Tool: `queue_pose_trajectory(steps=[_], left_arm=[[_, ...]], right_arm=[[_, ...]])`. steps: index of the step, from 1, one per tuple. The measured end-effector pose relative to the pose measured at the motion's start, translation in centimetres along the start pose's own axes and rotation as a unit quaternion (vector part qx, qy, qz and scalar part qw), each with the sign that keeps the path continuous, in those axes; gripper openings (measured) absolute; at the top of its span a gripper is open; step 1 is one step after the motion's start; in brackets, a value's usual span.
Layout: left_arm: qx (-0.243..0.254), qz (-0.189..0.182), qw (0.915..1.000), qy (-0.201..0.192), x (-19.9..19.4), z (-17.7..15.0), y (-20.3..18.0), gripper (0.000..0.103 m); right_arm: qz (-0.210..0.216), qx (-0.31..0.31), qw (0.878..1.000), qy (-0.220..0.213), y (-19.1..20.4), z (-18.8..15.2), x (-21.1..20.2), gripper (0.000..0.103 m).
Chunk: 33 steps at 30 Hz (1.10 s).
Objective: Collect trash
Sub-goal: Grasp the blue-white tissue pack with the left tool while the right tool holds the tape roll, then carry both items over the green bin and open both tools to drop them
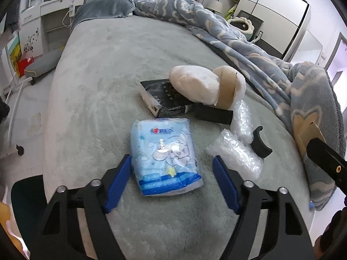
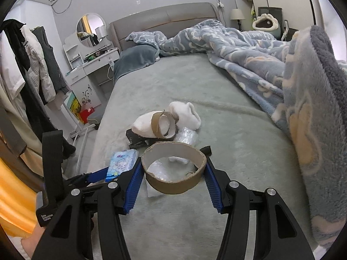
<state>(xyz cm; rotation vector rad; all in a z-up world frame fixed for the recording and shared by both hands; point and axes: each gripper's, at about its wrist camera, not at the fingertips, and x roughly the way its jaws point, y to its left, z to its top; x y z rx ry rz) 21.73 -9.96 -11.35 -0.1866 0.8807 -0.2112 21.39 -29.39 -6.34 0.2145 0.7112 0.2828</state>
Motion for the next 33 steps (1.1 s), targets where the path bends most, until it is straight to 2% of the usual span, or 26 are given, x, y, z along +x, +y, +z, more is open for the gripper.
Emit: queue_pose_trajectory(steps=[1, 7, 16, 21, 26, 33], left_arm=[[0.003, 0.001, 1.0, 0.001, 0.0, 0.0, 0.0, 0.063], [0.049, -0.005, 0.9988, 0.001, -0.8, -0.3, 0.6, 0.054], [0.078, -0.017, 0.9968, -0.011, -3.4, -0.2, 3.4, 0.052], [0.087, -0.01, 0.996, -0.015, -4.9, -0.3, 5.7, 0.052], [0.073, 0.007, 0.9973, 0.002, -5.4, -0.7, 9.9, 0.052], [0.087, 0.029, 0.9956, 0.022, -6.0, -2.2, 14.5, 0.052]], right_arm=[[0.004, 0.007, 1.0, -0.001, -0.1, 0.1, 0.0, 0.056], [0.015, 0.007, 1.0, 0.0, 1.2, 0.2, 0.6, 0.056], [0.026, -0.008, 1.0, 0.003, 4.3, 1.0, 2.2, 0.056], [0.038, -0.022, 0.999, 0.014, 7.0, 1.1, 4.0, 0.056], [0.058, -0.052, 0.997, 0.026, 11.1, 1.1, 5.6, 0.056], [0.085, -0.082, 0.992, 0.043, 15.9, 0.8, 7.6, 0.056]])
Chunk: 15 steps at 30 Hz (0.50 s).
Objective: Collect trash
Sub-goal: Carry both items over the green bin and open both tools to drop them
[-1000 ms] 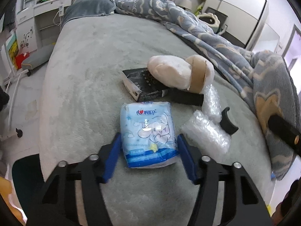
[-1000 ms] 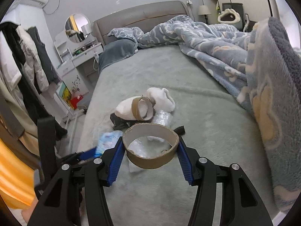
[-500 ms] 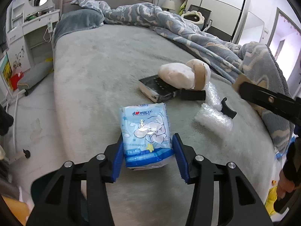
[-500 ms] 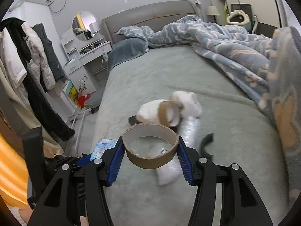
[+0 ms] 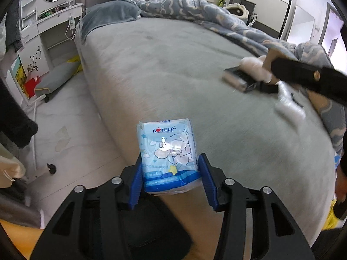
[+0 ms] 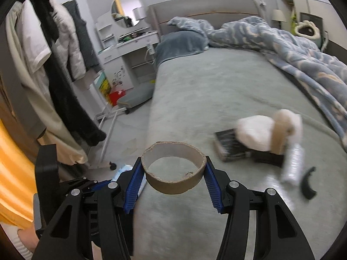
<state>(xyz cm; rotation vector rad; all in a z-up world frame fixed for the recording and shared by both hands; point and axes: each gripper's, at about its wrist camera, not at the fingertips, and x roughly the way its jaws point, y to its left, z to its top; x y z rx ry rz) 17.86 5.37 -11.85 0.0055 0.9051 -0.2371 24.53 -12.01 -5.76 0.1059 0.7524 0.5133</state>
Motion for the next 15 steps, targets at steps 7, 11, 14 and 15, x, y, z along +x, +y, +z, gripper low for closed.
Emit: queue_pose_trajectory(steps=[7, 11, 14, 15], left_arm=[[0.021, 0.021, 0.999, 0.033, 0.3, -2.7, 3.7, 0.052], [0.041, 0.023, 0.9973, 0.056, 0.3, -3.9, 5.2, 0.052], [0.041, 0.015, 0.9959, 0.08, 0.4, -4.8, 6.2, 0.052], [0.044, 0.015, 0.9948, 0.091, 0.6, -5.1, 6.6, 0.052]], right_arm=[[0.057, 0.032, 0.998, 0.012, 2.2, 0.2, 2.2, 0.056], [0.065, 0.024, 0.997, 0.032, 4.1, -0.1, 3.9, 0.056], [0.07, 0.014, 0.996, 0.049, 5.5, -0.5, 5.1, 0.056], [0.071, 0.012, 0.996, 0.053, 5.7, -0.6, 5.3, 0.056]])
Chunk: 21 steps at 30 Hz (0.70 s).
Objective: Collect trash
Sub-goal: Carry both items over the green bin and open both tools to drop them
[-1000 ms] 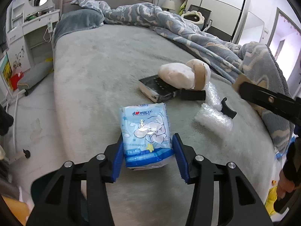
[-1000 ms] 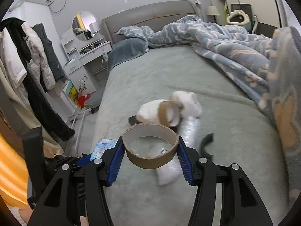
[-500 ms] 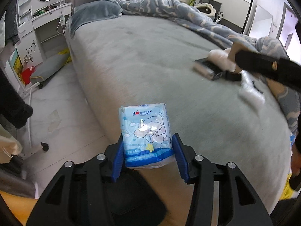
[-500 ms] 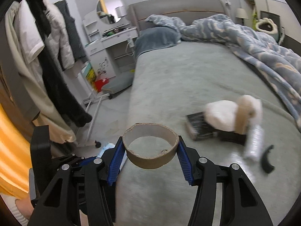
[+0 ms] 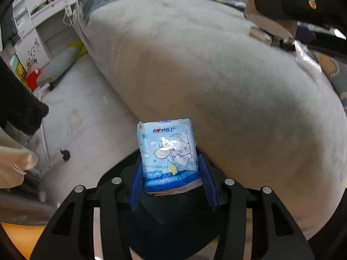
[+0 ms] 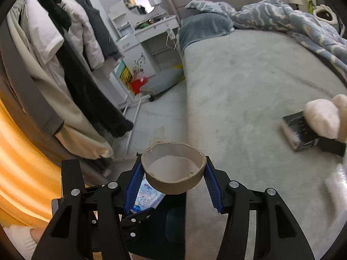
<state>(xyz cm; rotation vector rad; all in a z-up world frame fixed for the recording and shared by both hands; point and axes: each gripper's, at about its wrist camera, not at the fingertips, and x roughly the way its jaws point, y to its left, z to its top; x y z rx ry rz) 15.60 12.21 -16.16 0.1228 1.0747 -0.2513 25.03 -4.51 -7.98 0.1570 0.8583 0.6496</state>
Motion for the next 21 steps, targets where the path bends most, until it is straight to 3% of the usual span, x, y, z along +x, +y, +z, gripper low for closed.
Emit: queue_pose_trajectory(steps=[10, 14, 21], left_arm=[[0.002, -0.024, 0.9948, 0.098, 1.9, -3.2, 1.9, 0.052], [-0.008, -0.03, 0.9923, 0.12, 2.0, -4.1, 2.8, 0.053], [-0.028, -0.028, 0.9913, 0.125, 1.2, -5.3, 5.3, 0.069]], right_arm=[[0.02, -0.01, 0.999, 0.043, 2.3, -1.1, 3.1, 0.056], [0.025, -0.015, 0.998, 0.057, 3.3, -1.5, 4.3, 0.056], [0.018, -0.027, 0.995, 0.092, 4.2, -2.4, 6.8, 0.056]])
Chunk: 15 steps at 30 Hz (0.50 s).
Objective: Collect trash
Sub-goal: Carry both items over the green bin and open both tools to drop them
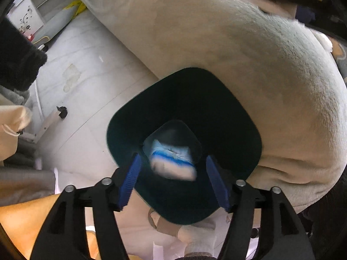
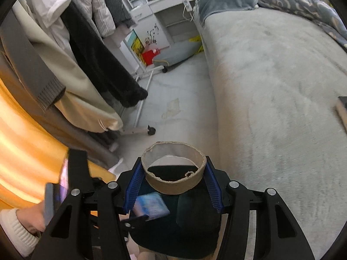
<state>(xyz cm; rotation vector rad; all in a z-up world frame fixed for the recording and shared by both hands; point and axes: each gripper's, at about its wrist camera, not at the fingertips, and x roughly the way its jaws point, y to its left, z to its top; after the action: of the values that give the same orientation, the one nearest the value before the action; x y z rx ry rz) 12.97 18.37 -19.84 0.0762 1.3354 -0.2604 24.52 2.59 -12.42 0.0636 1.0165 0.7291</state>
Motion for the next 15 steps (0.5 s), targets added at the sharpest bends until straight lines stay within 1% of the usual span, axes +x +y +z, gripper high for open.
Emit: queue_pose_trajectory(steps=[5, 7, 9, 12, 15], left_arm=[[-0.033, 0.006, 0.9994, -0.012, -1.6, -0.6, 2.4, 0.074], [-0.045, 0.008, 0.9985, -0.028, -2.5, -0.7, 3.2, 0.076], [-0.054, 0.017, 0.9969, -0.055, -3.5, -0.8, 3.9, 0.078], [-0.061, 0.019, 0.9952, -0.074, -4.3, -0.8, 4.3, 0.078], [-0.079, 0.021, 0.9924, -0.091, -5.1, -0.7, 5.1, 0.078]], right_arm=[[-0.01, -0.005, 1.0, 0.023, 0.3, -0.7, 1.9, 0.056], [-0.013, -0.008, 0.999, 0.031, 0.5, -0.9, 2.6, 0.056], [-0.019, -0.014, 0.999, 0.041, 0.7, -1.3, 3.5, 0.056], [-0.029, -0.022, 0.998, 0.056, 0.9, -1.9, 4.6, 0.056], [-0.041, -0.034, 0.996, 0.068, 1.2, -2.5, 5.8, 0.056]])
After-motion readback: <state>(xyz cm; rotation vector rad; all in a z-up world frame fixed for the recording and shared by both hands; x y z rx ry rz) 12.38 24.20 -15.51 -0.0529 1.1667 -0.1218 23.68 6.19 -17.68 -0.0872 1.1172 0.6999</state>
